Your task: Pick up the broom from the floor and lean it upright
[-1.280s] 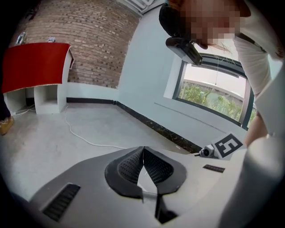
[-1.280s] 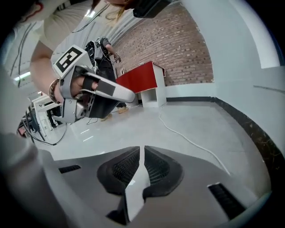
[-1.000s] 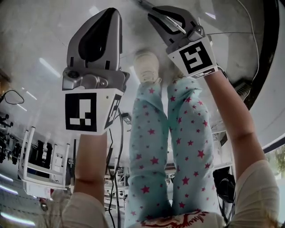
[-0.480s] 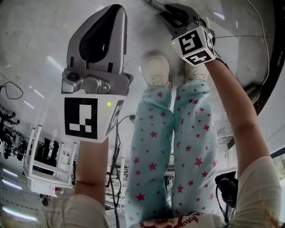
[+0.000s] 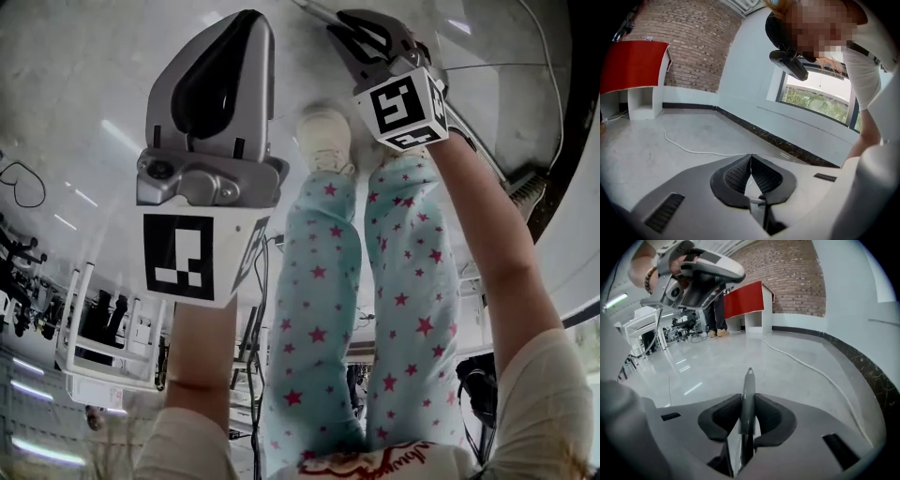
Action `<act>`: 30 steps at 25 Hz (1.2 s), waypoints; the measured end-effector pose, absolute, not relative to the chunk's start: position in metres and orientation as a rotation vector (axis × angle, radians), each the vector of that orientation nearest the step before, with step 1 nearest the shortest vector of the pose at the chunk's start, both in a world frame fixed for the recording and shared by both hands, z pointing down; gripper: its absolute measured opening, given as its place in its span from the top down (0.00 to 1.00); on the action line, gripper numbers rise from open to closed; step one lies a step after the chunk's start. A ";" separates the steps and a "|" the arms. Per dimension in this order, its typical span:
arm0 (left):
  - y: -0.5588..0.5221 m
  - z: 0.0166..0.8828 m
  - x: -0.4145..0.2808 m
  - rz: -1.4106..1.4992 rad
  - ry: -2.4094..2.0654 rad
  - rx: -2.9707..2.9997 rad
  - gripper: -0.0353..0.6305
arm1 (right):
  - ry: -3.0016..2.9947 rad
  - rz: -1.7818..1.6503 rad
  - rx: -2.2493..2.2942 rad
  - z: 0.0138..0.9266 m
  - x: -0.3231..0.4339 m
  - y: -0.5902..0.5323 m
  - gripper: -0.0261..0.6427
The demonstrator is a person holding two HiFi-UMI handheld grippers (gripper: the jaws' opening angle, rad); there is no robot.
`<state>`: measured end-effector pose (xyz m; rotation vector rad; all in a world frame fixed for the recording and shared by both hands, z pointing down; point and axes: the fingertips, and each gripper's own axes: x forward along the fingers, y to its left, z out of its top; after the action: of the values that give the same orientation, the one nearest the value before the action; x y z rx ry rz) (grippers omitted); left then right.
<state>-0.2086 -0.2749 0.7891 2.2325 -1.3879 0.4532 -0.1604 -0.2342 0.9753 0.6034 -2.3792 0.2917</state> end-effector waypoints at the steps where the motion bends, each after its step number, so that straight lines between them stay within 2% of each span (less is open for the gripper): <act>1: -0.274 0.784 -0.208 0.449 -1.391 2.231 0.91 | -2.398 0.287 0.627 0.959 -0.160 -0.237 0.80; 6: -0.289 0.727 -0.202 0.406 -1.430 2.244 0.91 | -2.463 0.215 0.719 0.856 -0.143 -0.261 0.80; 12: -0.313 0.609 -0.166 0.320 -1.452 2.282 0.91 | -2.484 0.187 0.880 0.703 -0.091 -0.288 0.80; 21: -0.344 0.448 -0.136 0.291 -1.352 2.437 0.91 | -2.513 0.197 1.201 0.506 -0.058 -0.318 0.80; 30: -0.316 0.350 -0.064 0.260 -1.022 2.632 0.91 | -2.303 0.164 1.673 0.392 0.025 -0.280 0.80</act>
<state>-0.0645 -0.3156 0.3496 2.6321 -1.0223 0.2599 0.0249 -0.2796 0.3924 1.6732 -2.3025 0.1642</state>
